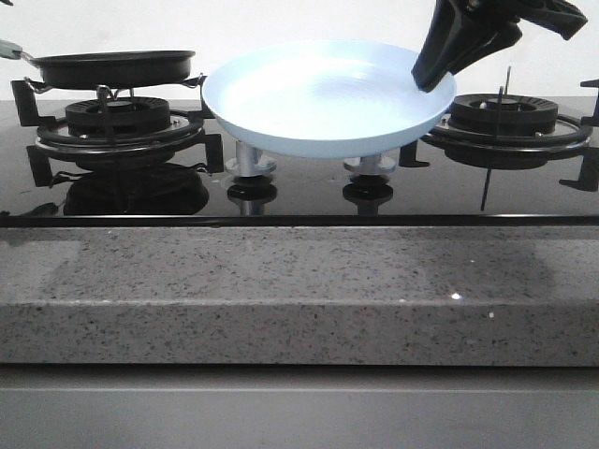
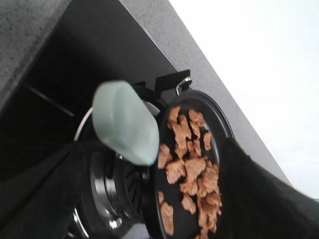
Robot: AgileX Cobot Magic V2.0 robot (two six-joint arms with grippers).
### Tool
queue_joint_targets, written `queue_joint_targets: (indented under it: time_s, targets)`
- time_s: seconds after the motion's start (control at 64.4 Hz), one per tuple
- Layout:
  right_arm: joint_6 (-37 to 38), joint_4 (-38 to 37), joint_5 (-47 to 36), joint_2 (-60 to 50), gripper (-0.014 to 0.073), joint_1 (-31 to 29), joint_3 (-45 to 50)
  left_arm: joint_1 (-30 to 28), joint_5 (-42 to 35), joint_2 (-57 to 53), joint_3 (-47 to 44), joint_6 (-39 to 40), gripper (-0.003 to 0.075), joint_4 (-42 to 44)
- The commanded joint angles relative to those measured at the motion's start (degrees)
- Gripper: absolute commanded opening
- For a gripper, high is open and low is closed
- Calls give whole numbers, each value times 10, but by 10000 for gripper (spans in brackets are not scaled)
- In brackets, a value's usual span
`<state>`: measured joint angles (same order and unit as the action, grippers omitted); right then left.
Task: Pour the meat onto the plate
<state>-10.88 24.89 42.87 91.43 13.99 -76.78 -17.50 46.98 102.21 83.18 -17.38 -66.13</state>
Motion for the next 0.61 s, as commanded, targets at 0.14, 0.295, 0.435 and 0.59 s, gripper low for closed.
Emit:
queue_joint_targets:
  time_s: [0.14,0.295,0.435,0.59]
  targets:
    - [-5,18,-28,-27,-60,-1,-15,-2,-1,8,38,-4,423,-67]
    - [-5,18,-28,-27,-60,-1,-15,-2,-1,14,38,-4,400,-71]
    - [-5,18,-28,-27,-60,-1,-15,-2,-1,16,38,-4,319,-71]
    - [-5,18,-28,-27,-60,-1,-15,-2,4,17,38,-4,104,-71]
